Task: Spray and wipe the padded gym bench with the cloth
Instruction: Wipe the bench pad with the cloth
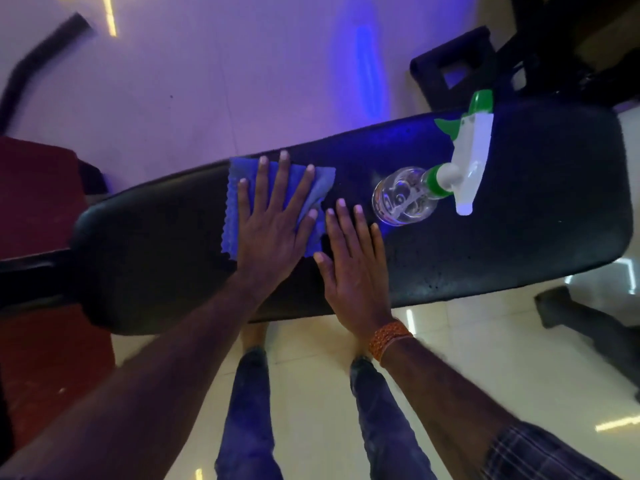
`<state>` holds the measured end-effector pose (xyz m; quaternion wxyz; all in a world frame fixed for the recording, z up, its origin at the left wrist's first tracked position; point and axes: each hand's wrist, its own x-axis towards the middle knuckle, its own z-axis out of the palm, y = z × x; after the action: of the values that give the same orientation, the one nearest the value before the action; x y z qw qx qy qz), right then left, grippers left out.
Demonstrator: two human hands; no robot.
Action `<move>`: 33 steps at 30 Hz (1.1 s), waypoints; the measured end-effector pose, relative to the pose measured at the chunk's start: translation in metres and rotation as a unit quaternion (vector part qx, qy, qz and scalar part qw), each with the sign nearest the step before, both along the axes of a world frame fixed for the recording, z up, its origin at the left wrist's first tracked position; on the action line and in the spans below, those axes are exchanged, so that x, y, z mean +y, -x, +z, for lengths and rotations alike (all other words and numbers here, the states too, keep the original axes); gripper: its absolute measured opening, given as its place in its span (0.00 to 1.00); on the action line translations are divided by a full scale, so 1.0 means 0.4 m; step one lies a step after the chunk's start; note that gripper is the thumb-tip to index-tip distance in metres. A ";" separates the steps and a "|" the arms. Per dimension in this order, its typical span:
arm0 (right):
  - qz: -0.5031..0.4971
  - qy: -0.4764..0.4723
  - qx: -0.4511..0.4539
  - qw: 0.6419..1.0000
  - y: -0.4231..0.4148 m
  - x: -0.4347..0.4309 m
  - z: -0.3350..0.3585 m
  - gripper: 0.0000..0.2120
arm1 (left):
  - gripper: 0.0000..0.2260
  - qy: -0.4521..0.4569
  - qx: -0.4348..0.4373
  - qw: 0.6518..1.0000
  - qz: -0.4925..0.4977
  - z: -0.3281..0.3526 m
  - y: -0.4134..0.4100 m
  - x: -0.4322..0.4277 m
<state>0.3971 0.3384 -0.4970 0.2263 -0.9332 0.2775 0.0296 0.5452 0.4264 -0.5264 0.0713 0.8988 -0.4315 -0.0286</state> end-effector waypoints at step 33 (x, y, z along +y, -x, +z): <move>-0.278 -0.003 0.060 0.959 -0.058 0.126 0.031 0.27 | 0.26 -0.025 0.063 0.965 -0.255 0.015 -0.135 -0.242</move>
<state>0.4202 0.3888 -0.4844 0.2115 -0.8152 0.5387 0.0221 0.5990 0.3294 -0.5205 0.0664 0.7570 -0.6400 -0.1135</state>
